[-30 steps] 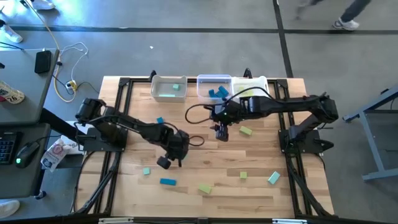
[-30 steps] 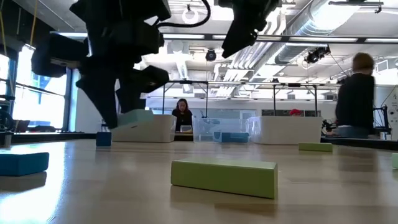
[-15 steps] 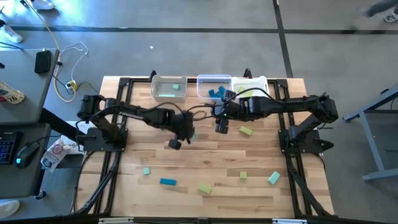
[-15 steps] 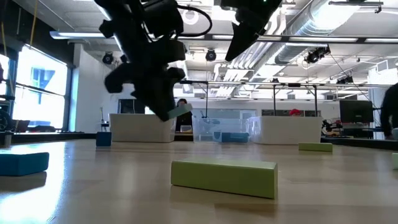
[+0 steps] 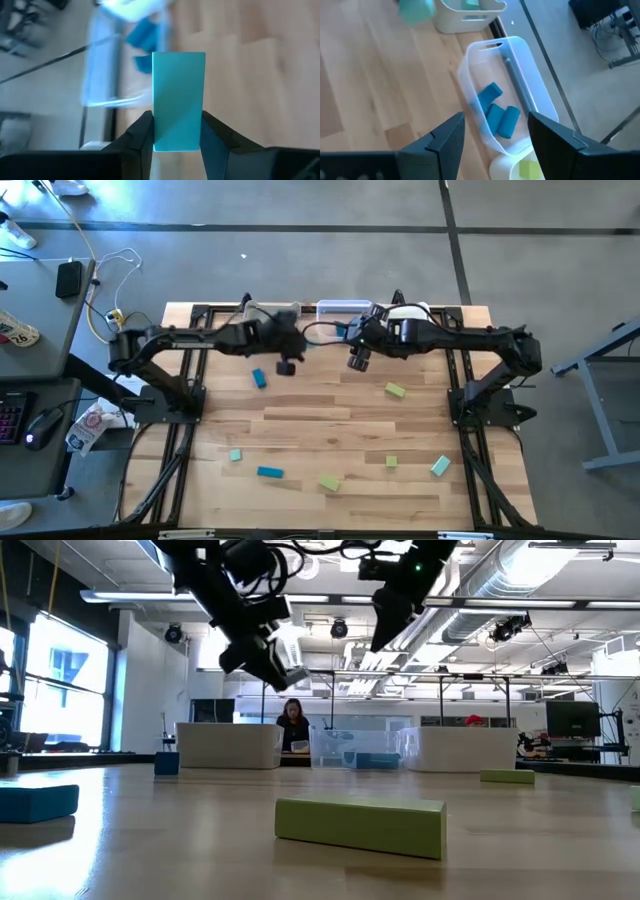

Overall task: Sort & place blocks by color
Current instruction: Put the light blue block into the gray bin

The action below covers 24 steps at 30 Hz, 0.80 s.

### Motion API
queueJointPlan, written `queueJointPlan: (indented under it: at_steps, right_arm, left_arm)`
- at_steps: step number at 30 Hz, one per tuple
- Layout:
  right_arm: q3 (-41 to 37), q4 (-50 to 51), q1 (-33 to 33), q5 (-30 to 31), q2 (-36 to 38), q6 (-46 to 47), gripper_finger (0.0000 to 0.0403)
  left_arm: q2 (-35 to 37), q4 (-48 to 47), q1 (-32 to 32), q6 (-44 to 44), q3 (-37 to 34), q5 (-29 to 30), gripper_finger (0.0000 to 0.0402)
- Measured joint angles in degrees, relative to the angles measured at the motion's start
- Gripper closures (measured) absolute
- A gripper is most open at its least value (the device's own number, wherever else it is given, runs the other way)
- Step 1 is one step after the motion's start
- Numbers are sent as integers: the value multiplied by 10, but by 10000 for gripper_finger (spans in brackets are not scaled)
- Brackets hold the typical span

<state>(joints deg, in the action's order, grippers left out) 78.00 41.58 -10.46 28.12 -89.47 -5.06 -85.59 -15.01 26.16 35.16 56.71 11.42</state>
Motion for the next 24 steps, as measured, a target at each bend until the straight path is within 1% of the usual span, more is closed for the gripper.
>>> queueJointPlan:
  at_steps: [2, 7, 13, 15, 18, 24]
  right_arm:
    - [0, 0, -8, -3, 0, -4, 198]
    - [0, 2, -28, -8, 0, -14, 199]
    - [0, 2, -55, -23, 0, -14, 199]
    - [0, 2, -64, -23, 0, -14, 199]
    - [-1, 2, -77, -24, 0, -4, 198]
    - [-1, 2, -96, -50, 0, 43, 199]
  left_arm:
    - [16, 0, 21, 0, 0, 4, 303]
    - [44, -1, 76, -19, 0, 40, 304]
    - [48, -6, 148, -35, 0, 42, 304]
    - [40, -5, 168, -44, 0, 28, 304]
    - [24, -6, 197, -61, 0, -11, 304]
    - [-28, -12, 233, -60, 0, -24, 304]
